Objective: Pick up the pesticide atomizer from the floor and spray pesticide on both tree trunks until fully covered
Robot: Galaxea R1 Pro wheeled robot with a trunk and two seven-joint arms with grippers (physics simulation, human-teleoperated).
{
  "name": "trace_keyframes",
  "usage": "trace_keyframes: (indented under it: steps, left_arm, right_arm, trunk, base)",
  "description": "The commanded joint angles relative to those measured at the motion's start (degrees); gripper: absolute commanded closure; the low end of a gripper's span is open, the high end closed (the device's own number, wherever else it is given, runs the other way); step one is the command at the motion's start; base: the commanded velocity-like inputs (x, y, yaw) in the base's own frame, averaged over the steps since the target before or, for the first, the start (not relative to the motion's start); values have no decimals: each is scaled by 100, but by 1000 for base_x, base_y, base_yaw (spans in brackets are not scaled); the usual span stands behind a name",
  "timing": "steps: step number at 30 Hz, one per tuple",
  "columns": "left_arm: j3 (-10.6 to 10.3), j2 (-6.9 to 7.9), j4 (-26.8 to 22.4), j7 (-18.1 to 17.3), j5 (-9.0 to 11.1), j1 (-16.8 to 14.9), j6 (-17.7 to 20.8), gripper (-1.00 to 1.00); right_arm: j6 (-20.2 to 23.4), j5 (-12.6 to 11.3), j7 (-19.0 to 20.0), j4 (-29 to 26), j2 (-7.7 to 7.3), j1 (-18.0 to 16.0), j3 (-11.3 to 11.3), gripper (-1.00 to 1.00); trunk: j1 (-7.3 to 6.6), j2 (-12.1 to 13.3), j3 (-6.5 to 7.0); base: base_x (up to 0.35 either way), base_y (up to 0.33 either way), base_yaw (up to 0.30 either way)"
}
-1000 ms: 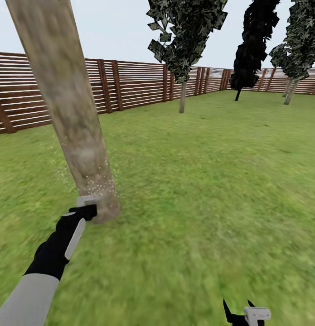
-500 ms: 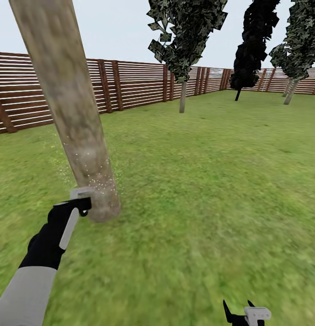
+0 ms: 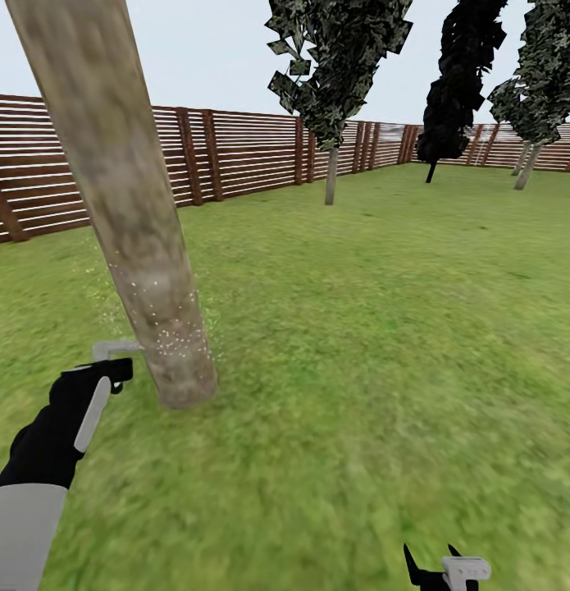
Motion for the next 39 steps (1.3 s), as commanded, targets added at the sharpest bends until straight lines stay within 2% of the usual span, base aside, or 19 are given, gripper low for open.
trace_keyframes:
  steps: [1, 3, 7, 8, 10, 11, 13, 16, 19, 24, 29, 39]
  left_arm:
    - [108, 81, 5, -14, 73, 1, -10, 100]
    - [161, 117, 9, -32, 82, 41, -9, 100]
    - [98, 76, 62, -74, 102, 84, -9, 100]
    - [39, 74, 66, -79, 116, 89, -8, 100]
    - [-319, 73, 68, -84, 137, 87, -8, 100]
    - [-372, 74, 60, -84, 146, 86, -8, 100]
    - [-381, 74, 35, -110, 153, 86, -8, 100]
    - [-382, 66, 21, -622, 137, 54, -8, 100]
    - [-389, 69, 43, -717, 133, 77, -8, 100]
    - [-367, 80, 623, -727, 94, 103, -60, 100]
    - [-370, 59, 593, -698, 86, 104, -35, 100]
    - [-364, 49, 375, -656, 76, 87, -38, 100]
  right_arm:
    - [0, 2, 0, 0, 0, 0, -2, -100]
    - [0, -1, 0, 0, 0, 0, -2, -100]
    - [0, 1, 0, 0, 2, 0, -1, -100]
    - [0, 4, 0, 0, 1, 0, 0, -100]
    - [0, 1, 0, 0, 3, 0, 1, -100]
    - [0, 5, 0, 0, 4, 0, 1, -100]
    - [0, 4, 0, 0, 2, 0, 1, -100]
    - [0, 4, 0, 0, 3, 0, 1, -100]
    - [0, 5, 0, 0, 5, 0, 1, -100]
    - [0, 4, 0, 0, 4, 0, 1, -100]
    - [0, 6, 0, 0, 3, 0, 1, -100]
    - [0, 2, 0, 0, 5, 0, 1, -100]
  trunk:
    - [0, 0, 0]
    - [0, 0, 0]
    - [0, 0, 0]
    - [0, 0, 0]
    - [0, 0, 0]
    - [0, 0, 0]
    - [0, 0, 0]
    - [0, 0, 0]
    - [0, 0, 0]
    - [0, 0, 0]
    - [0, 0, 0]
    - [0, 0, 0]
  base:
    - [0, 0, 0]
    - [0, 0, 0]
    - [38, 1, 0]
    - [223, 38, 0]
    - [242, 65, 0]
    - [30, 8, 0]
    - [12, 3, 0]
    - [1, 0, 0]
    - [0, 0, 0]
    - [0, 0, 0]
    - [-130, -57, 0]
    - [28, -258, 0]
